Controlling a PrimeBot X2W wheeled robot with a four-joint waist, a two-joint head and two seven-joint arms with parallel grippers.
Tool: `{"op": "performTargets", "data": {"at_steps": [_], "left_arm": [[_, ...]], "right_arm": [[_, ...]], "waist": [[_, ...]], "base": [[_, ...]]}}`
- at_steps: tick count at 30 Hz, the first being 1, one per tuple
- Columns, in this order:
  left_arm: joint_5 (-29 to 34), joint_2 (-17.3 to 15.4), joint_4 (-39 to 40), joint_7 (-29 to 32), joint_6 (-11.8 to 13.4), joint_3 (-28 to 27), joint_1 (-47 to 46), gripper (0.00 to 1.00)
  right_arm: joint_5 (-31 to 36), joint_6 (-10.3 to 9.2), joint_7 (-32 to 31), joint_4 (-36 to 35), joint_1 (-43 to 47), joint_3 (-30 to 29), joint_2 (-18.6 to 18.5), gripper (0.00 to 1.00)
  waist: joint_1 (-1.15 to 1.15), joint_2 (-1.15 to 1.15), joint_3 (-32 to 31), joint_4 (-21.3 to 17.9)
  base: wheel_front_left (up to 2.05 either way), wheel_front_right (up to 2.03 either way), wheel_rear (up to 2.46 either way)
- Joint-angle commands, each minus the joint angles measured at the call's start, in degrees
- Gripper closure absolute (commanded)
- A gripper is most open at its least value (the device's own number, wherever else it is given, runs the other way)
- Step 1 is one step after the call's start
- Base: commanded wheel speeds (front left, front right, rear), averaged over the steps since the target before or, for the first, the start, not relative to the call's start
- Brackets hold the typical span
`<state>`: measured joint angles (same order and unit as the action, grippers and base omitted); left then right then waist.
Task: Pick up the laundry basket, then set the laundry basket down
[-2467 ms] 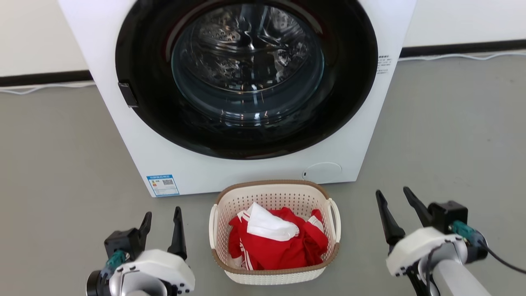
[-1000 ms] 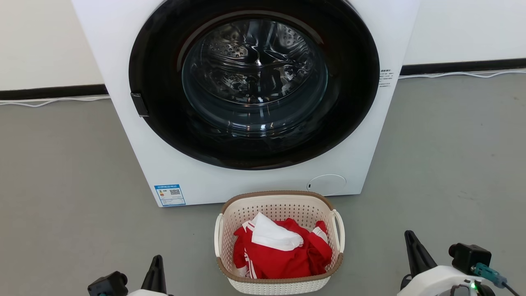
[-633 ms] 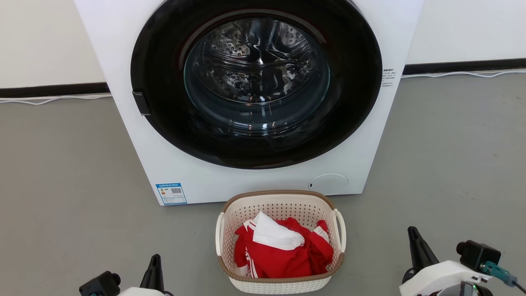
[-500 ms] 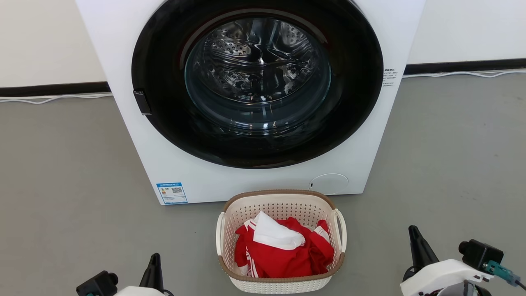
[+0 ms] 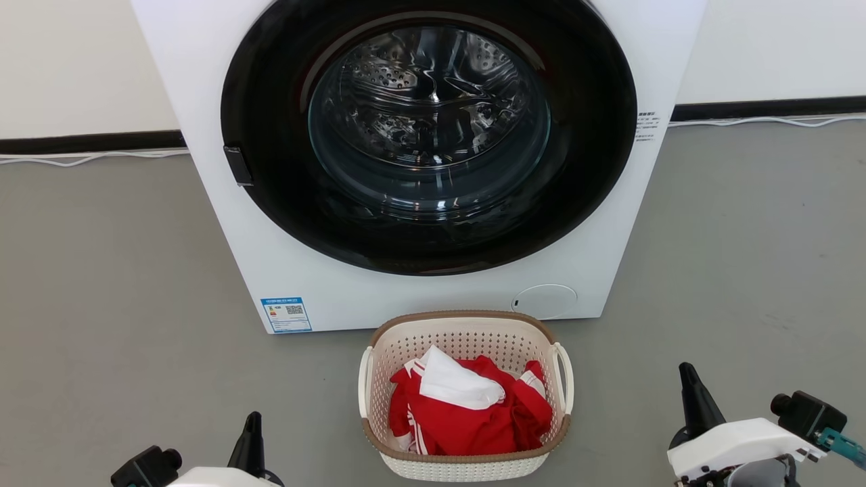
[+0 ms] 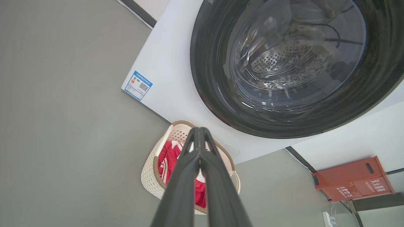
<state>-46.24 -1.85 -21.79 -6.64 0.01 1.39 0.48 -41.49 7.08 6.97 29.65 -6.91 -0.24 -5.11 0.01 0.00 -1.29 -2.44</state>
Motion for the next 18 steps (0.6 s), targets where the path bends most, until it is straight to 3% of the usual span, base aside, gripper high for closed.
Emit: {"op": "performTargets", "data": {"at_steps": [1,18], "left_arm": [[-1.61,-0.42,1.87,0.34,-0.51,-1.11,-3.27,1.00],[-11.56,-0.55,3.18,3.22,-2.08,-2.64,-4.04,1.00]], "right_arm": [[-1.85,0.16,-0.68,-2.28,-1.01,-0.09,-0.32,1.00],[-12.80,0.22,-3.56,-5.27,-0.62,-1.50,0.26,1.00]], "waist": [[-0.01,0.00,0.03,0.05],[-0.01,0.00,0.35,0.58]], "base": [[0.00,0.00,0.00],[0.00,0.00,0.00]]}}
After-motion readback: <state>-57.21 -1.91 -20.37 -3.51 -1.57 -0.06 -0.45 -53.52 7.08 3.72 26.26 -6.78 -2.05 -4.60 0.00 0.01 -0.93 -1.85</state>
